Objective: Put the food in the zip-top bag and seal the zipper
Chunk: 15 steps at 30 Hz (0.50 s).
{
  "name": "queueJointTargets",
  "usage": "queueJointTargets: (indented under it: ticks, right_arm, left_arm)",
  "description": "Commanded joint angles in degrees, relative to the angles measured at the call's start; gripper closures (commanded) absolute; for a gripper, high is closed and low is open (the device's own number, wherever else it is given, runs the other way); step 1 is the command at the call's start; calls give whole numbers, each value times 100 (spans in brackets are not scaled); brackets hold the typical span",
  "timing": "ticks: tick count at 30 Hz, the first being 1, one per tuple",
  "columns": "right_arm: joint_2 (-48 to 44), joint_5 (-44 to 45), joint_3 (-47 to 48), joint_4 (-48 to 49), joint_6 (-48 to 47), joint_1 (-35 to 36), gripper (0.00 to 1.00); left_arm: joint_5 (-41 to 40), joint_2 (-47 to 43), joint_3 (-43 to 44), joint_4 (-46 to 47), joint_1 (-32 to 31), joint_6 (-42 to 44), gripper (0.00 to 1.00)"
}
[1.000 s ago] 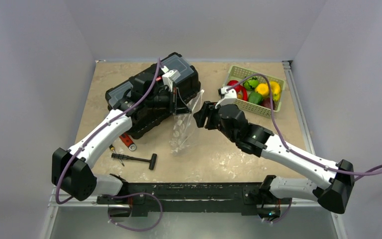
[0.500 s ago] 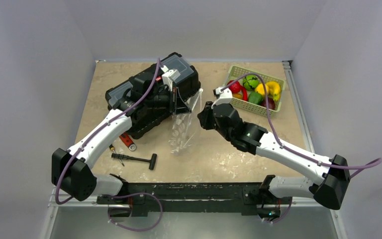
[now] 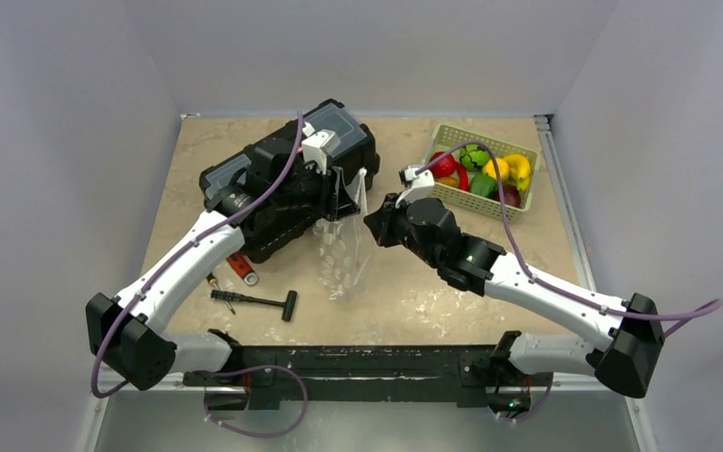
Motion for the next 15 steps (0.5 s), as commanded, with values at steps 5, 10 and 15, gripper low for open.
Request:
queueJointTargets:
  ticks: [5,10,15]
  right_arm:
    - [-185,-164,-83,348,294,33,100]
    - [-190,-3,-67,342,409,115,100]
    - [-190,425,-61,288,684,267,100]
  left_arm:
    - [-1056,-145,293,-367,-415,530,45]
    - [-1492,-40,359,-556,-611,578,44]
    - [-2118,91,493,-864,-798,682,46]
